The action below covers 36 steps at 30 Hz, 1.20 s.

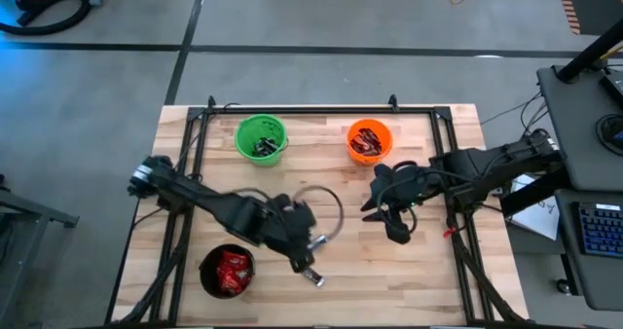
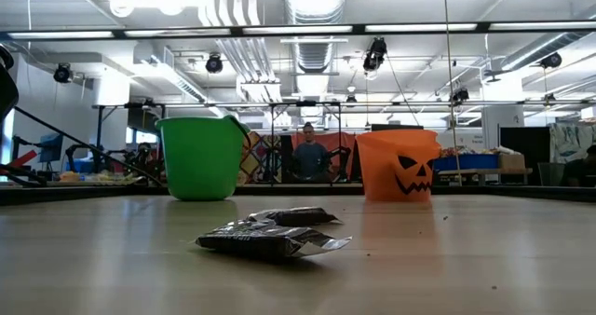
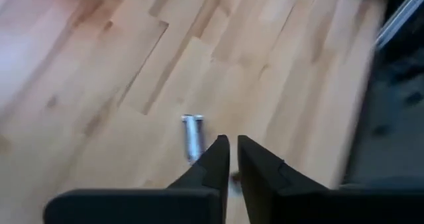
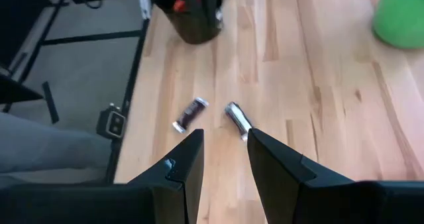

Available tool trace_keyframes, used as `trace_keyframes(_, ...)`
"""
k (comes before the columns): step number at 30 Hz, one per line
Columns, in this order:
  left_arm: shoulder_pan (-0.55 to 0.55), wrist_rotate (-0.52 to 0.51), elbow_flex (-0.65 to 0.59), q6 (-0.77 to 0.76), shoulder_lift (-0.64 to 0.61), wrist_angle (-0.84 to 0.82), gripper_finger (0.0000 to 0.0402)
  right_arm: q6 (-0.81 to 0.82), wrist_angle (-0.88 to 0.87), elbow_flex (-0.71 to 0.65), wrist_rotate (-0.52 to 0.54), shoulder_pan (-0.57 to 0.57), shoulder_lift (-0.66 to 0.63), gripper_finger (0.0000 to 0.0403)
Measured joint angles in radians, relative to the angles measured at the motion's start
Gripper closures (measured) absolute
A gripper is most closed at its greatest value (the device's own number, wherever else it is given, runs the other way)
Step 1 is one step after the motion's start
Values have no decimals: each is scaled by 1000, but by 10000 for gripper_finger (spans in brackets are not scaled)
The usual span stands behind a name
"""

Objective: Sort candy
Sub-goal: Put the black chocolate into the green bucket

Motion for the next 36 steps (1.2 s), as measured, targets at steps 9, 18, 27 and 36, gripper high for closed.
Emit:
trace_keyframes(9,-35,-108,-111,174,145,194,315,39,28,-35,2,5,0,291)
trace_keyframes(18,-91,-198,-488,155,68,601,335,55,113,-36,2,11,-7,291)
trace_keyframes(27,-87,-147,-745,223,82,1008,365,98,211,-43,32,10,-7,291)
trace_keyframes(36,-67,-232,-762,274,118,1020,285,171,222,-43,117,10,-7,291)
